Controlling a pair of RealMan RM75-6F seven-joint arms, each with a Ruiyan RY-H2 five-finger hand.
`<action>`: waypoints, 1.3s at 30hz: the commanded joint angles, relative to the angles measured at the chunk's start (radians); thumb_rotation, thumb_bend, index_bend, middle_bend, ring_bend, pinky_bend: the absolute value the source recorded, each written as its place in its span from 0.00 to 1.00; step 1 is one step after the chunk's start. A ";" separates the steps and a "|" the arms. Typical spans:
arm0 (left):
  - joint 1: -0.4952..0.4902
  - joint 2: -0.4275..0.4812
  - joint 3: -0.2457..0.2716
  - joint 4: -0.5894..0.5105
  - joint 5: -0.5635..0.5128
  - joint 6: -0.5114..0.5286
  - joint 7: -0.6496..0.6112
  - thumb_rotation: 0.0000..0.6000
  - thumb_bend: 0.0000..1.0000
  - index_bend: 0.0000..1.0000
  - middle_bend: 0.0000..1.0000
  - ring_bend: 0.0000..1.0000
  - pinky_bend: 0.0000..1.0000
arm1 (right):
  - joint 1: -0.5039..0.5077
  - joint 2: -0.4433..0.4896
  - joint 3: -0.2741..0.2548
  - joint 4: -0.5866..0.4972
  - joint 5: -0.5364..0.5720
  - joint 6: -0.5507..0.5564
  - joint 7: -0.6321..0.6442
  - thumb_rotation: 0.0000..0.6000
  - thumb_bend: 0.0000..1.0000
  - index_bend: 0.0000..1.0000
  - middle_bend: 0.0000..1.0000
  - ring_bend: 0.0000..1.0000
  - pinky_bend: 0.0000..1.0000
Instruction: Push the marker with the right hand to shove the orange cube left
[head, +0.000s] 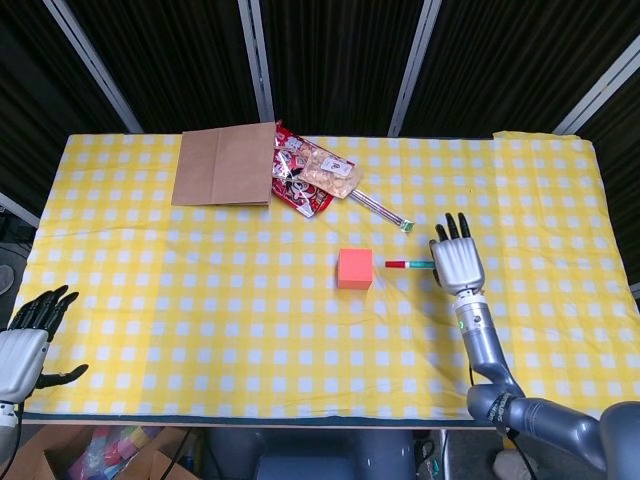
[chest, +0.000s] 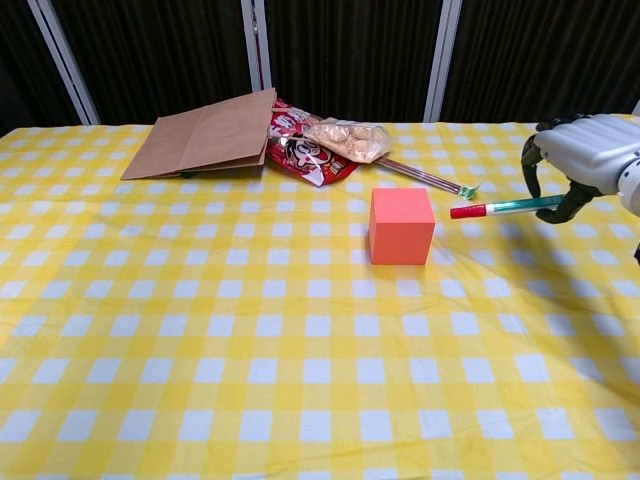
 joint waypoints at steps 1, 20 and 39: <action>-0.002 0.003 0.000 -0.002 -0.001 -0.004 -0.006 1.00 0.00 0.00 0.00 0.00 0.08 | 0.011 -0.022 0.008 0.022 0.008 -0.017 -0.002 1.00 0.55 0.67 0.24 0.00 0.00; -0.007 0.020 0.006 -0.013 -0.001 -0.021 -0.039 1.00 0.00 0.00 0.00 0.00 0.08 | 0.063 -0.120 0.063 -0.031 0.062 -0.038 -0.015 1.00 0.55 0.67 0.24 0.01 0.00; -0.007 0.017 0.009 -0.015 0.009 -0.015 -0.034 1.00 0.00 0.00 0.00 0.00 0.08 | 0.006 -0.019 0.034 -0.149 0.036 0.034 -0.032 1.00 0.55 0.67 0.24 0.01 0.00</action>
